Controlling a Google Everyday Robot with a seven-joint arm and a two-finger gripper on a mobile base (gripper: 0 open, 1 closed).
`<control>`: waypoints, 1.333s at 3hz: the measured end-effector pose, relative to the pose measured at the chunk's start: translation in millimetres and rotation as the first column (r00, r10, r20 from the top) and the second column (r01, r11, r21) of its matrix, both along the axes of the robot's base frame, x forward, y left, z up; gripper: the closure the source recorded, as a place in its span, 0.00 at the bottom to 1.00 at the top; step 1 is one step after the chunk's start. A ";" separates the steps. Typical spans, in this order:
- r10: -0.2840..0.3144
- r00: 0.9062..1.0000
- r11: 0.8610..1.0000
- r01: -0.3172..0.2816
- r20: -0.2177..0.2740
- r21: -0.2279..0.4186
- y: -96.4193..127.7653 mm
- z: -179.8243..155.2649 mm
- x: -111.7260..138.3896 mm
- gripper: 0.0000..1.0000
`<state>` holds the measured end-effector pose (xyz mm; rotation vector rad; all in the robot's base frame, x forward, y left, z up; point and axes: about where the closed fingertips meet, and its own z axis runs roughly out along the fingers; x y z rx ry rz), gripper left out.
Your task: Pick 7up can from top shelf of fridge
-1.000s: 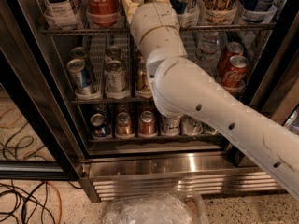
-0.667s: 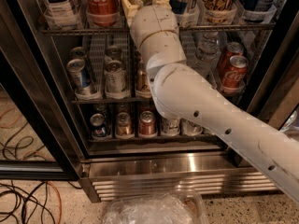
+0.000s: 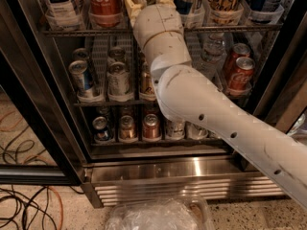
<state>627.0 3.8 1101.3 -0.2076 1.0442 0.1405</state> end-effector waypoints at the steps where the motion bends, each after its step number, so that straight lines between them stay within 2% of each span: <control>1: 0.001 0.998 1.000 -0.001 0.056 0.000 0.8 8.7 -0.8 1.00; 3: -0.022 0.982 1.000 0.023 0.186 -0.005 -1.0 13.3 -18.1 1.00; 4: -0.029 0.974 0.999 0.033 0.224 -0.011 -2.7 9.6 -26.3 1.00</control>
Offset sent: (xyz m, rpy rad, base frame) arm -0.0200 -0.0015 0.0217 -0.0143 -0.2229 -0.0244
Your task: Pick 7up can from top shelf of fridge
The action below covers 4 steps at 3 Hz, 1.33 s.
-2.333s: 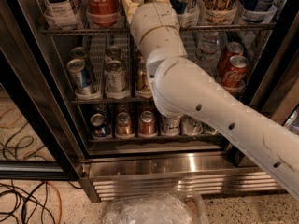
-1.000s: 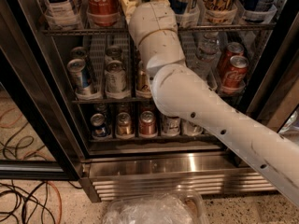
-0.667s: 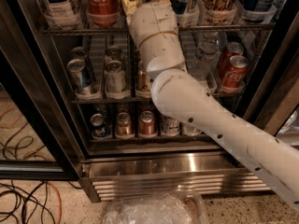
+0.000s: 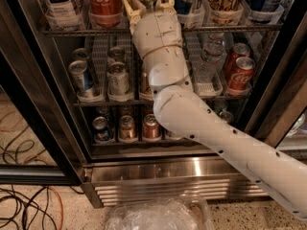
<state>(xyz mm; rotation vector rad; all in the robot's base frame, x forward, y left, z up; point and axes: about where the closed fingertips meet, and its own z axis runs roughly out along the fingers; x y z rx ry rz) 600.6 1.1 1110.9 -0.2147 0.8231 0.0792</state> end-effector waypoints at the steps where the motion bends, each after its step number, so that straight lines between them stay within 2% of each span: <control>1: -0.012 0.999 1.000 0.012 0.040 -0.001 -1.4 -1.6 -5.3 1.00; 3: -0.017 0.995 1.000 0.017 0.095 0.001 -7.7 1.2 -23.0 1.00; 4: 0.007 0.996 1.000 -0.005 0.085 -0.023 -11.1 2.6 -41.8 1.00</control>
Offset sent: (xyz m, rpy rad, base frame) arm -0.0165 -0.0077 -0.0037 0.0050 -0.1182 -0.0328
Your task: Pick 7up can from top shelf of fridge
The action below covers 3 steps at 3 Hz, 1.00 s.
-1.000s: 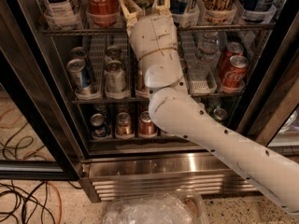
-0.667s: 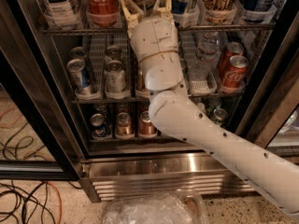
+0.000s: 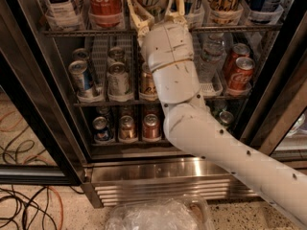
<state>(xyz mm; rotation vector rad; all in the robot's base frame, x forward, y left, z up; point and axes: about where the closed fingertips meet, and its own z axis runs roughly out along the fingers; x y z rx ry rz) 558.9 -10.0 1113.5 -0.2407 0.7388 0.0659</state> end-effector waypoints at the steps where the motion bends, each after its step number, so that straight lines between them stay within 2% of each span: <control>1: 0.070 0.995 0.997 -0.073 -0.078 -0.037 -4.8 -3.7 -16.2 1.00; 2: 0.140 0.973 0.986 -0.155 -0.183 -0.068 -16.5 -9.7 -24.5 1.00; 3: 0.179 0.960 0.971 -0.208 -0.217 -0.117 -1.4 -20.5 -27.8 1.00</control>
Offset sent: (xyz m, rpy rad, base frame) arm -0.0446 -0.0060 -0.0389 -0.2357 0.3520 0.3283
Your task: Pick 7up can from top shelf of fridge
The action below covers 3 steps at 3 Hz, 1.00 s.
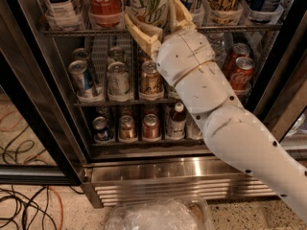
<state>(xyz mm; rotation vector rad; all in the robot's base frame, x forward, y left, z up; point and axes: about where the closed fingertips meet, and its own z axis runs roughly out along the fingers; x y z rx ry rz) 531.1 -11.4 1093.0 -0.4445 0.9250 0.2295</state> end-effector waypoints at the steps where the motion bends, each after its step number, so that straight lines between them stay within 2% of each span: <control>1: 0.007 1.000 1.000 -0.007 0.001 -0.003 2.6 1.0 0.0 1.00; 2: 0.077 0.997 0.996 -0.077 -0.007 -0.047 19.6 -4.3 -13.8 1.00; 3: 0.185 0.982 0.978 -0.188 -0.044 -0.085 45.4 -23.0 -48.8 1.00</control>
Offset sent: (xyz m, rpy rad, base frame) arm -0.0490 0.0558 -0.0206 -0.1537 0.0232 0.2409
